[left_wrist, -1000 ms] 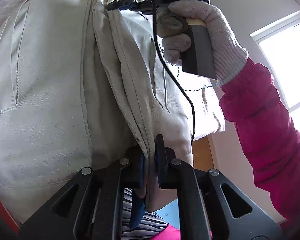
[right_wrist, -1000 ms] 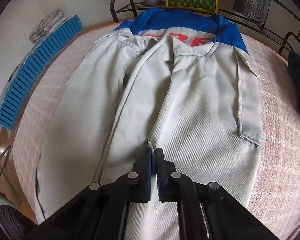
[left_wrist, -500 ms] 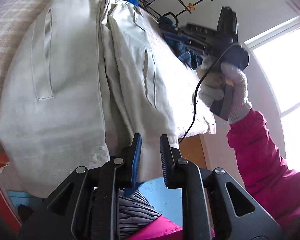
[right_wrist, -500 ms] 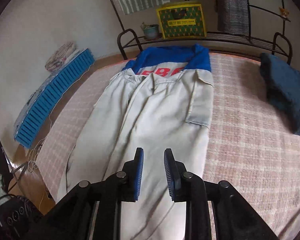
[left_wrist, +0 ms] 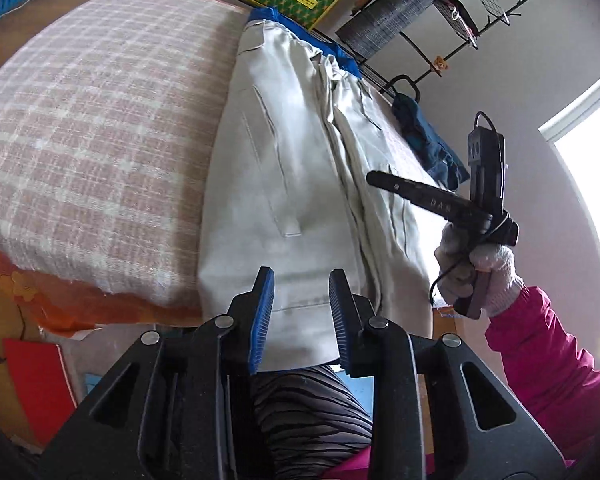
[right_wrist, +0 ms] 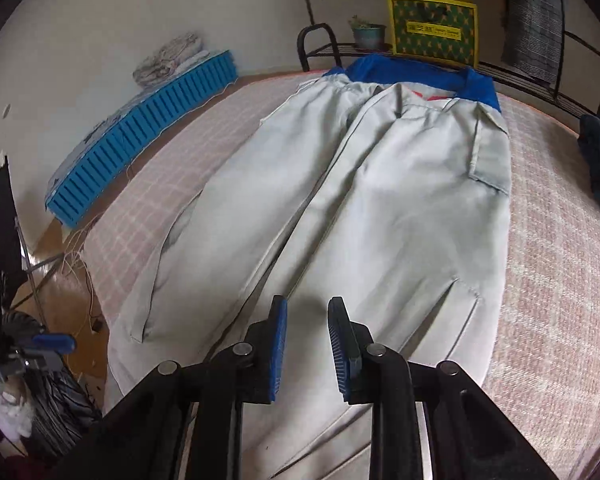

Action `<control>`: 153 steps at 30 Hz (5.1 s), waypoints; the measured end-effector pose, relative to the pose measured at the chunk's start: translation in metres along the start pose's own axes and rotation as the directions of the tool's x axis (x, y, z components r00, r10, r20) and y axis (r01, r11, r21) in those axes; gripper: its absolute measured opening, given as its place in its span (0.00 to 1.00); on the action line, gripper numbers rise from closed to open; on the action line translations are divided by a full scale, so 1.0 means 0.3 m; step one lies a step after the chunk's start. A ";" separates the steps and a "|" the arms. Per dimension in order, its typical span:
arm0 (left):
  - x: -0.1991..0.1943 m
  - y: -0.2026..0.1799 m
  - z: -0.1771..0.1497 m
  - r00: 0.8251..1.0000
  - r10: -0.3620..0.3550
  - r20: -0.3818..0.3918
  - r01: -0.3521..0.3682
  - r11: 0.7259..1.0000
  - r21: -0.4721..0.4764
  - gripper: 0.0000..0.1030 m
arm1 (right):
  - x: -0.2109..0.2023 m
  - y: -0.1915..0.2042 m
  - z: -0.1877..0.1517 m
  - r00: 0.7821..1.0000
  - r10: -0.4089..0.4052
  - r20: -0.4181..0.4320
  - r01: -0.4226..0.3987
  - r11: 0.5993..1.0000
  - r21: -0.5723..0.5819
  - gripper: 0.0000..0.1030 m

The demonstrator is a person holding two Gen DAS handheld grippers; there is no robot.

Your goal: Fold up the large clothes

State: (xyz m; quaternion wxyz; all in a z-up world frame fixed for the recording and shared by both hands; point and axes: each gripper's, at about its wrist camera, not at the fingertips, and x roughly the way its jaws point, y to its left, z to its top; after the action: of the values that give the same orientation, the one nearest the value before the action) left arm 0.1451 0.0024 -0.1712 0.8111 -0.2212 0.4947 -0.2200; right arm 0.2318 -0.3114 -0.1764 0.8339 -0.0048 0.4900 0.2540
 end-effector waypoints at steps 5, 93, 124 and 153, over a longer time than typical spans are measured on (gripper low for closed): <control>0.065 0.018 0.037 1.000 0.029 -0.007 -0.029 1.000 0.008 0.26 | 0.099 0.045 -0.012 0.999 -0.024 -0.036 0.025 1.000 0.014 0.25; 0.054 -0.083 0.261 0.980 -0.182 -0.078 0.181 0.983 -0.015 0.11 | -0.292 -0.243 -0.202 0.849 0.412 0.332 -0.526 0.722 0.449 0.09; 0.347 0.180 0.702 0.991 -0.137 0.008 0.135 0.964 -0.228 0.33 | -0.140 -0.551 -0.093 0.935 0.247 0.255 -0.350 0.761 0.547 0.40; 0.452 0.049 0.533 0.984 -0.092 -0.151 0.111 0.986 0.124 0.41 | 0.005 -0.385 -0.026 0.966 0.246 0.083 -0.260 0.914 0.312 0.48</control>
State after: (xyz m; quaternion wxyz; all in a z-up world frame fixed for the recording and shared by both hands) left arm 0.3472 -0.0411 -0.2093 0.7736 -0.1757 0.5248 -0.3087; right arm 0.2754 -0.4134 -0.2097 0.7938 0.1996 0.5035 0.2767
